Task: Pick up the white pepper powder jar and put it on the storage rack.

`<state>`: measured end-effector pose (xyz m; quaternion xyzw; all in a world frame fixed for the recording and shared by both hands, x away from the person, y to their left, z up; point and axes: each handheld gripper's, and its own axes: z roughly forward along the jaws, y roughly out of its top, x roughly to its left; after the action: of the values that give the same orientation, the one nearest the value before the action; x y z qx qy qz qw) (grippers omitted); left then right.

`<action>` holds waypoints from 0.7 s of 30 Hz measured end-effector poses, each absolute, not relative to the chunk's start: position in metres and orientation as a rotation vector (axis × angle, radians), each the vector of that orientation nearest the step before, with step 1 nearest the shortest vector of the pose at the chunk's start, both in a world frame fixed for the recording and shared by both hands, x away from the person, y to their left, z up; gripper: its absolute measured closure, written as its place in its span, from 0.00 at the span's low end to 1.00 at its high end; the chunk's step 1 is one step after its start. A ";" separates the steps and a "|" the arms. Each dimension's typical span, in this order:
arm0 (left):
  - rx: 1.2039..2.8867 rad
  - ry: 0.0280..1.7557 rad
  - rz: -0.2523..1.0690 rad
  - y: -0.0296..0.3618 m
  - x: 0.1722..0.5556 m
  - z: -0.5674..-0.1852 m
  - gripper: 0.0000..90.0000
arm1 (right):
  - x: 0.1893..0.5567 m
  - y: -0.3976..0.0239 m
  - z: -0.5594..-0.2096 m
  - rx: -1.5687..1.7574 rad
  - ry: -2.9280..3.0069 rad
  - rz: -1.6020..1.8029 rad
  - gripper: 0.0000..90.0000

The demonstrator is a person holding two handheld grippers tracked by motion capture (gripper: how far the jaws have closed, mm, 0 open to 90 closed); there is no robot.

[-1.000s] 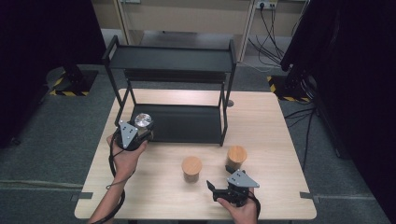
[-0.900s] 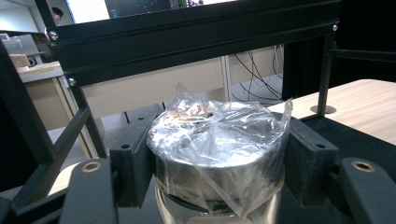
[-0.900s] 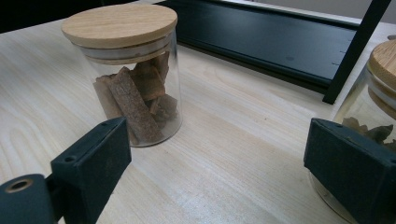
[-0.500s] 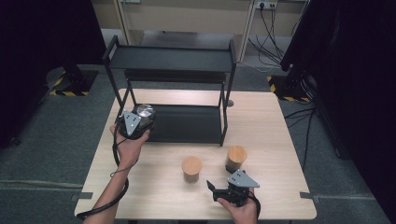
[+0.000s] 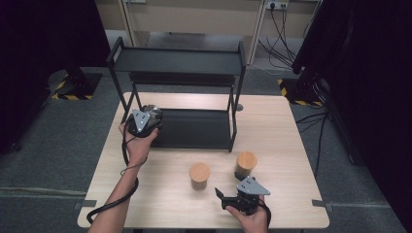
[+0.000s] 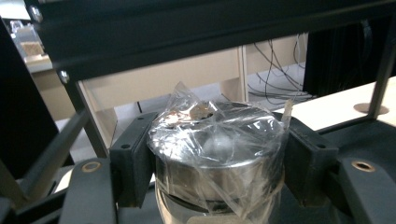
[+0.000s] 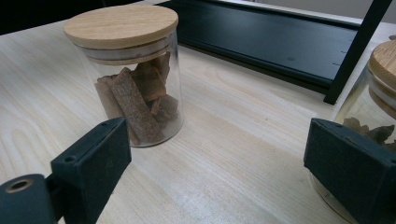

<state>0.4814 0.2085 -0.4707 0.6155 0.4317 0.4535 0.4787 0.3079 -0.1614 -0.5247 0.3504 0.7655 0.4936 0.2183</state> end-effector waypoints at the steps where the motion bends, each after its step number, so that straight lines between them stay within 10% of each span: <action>1: 1.503 1.057 1.108 0.209 0.483 -0.473 0.38 | 0.308 -0.161 -0.525 0.970 2.119 1.367 0.09; 21: 1.507 1.088 1.056 0.204 0.497 -0.496 0.38 | 0.308 -0.162 -0.525 0.965 2.122 1.370 0.09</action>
<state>0.4968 0.2039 -0.4963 0.6181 0.4462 0.4331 0.4809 0.3079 -0.1615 -0.5248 0.3485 0.7659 0.4947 0.2172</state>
